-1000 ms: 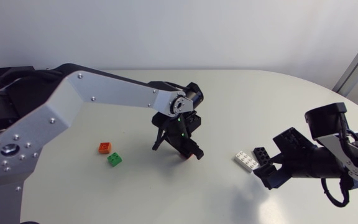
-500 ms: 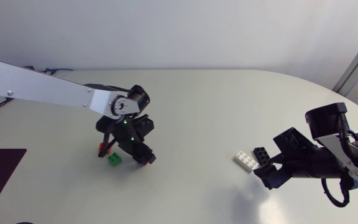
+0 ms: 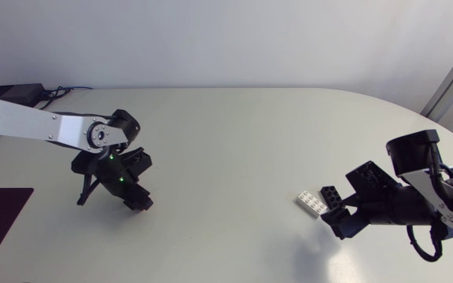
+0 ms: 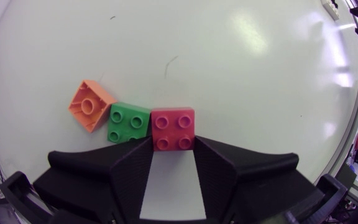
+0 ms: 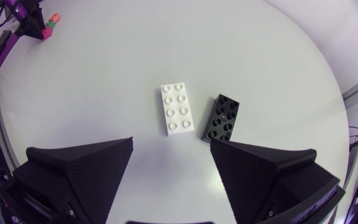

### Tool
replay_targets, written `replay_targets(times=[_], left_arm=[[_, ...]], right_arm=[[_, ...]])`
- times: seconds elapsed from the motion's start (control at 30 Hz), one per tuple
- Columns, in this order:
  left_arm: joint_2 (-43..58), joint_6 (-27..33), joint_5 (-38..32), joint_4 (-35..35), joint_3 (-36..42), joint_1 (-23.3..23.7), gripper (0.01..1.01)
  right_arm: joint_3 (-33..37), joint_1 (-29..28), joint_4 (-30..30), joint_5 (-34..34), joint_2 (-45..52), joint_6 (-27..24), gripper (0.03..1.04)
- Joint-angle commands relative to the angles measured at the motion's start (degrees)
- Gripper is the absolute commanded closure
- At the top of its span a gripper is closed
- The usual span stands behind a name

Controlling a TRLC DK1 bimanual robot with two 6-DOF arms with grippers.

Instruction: Sort duplo bricks by size, large to the right and small to the left

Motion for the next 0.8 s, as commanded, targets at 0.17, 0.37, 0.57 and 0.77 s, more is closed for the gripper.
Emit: replay_targets(times=[0.17,0.37,0.57,0.77], left_arm=[[-9.3,1.8,-0.5,0.0,-0.9,-1.8,0.041],[-16.7,0.0,0.8,0.0,0.1,-4.3,0.041],[-21.2,-0.7,0.8,0.0,-1.7,-5.9,0.041],[-23.2,-0.7,0.8,0.2,-3.7,-5.5,0.043]], right_arm=[[0.9,2.2,3.9,1.7,6.3,-1.2,0.15],[4.6,4.7,8.0,2.5,14.9,-1.0,0.15],[8.2,5.9,12.9,4.3,25.4,-0.9,0.16],[9.5,5.6,16.5,5.5,32.0,-0.9,0.47]])
